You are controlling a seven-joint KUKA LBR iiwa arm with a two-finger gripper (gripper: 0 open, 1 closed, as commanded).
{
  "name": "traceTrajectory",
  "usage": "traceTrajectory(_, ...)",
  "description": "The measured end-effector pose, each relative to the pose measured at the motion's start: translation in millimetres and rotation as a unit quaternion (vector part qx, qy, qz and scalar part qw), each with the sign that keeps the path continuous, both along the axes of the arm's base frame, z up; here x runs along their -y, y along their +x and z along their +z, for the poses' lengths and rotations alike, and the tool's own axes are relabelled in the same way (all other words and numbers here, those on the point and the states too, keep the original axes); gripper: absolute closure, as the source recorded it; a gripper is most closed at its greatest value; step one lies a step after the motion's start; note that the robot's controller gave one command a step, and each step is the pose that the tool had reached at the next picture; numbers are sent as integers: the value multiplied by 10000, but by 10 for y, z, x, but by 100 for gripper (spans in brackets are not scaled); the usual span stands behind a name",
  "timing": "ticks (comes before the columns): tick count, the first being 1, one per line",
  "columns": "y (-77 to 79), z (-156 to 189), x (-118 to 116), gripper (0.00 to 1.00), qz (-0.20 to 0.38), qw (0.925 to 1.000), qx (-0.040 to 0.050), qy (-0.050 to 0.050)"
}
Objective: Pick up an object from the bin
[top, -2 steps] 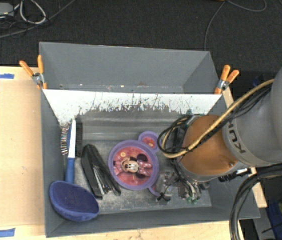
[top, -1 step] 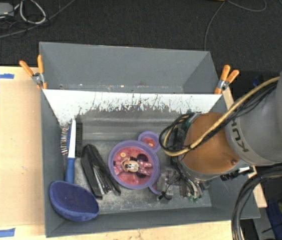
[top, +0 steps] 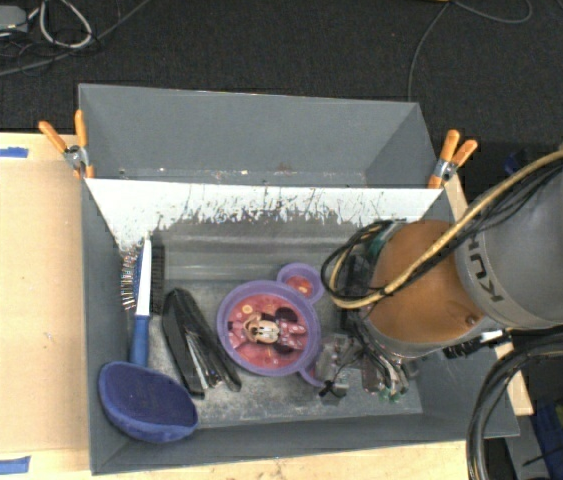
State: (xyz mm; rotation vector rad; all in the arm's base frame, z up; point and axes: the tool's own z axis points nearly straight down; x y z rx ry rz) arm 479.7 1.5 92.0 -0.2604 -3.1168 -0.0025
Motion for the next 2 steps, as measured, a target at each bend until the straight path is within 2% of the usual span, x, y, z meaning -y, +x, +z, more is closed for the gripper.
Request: traceTrajectory(2, -1, 423, 4, 100, 0, 10000, -3, 1)
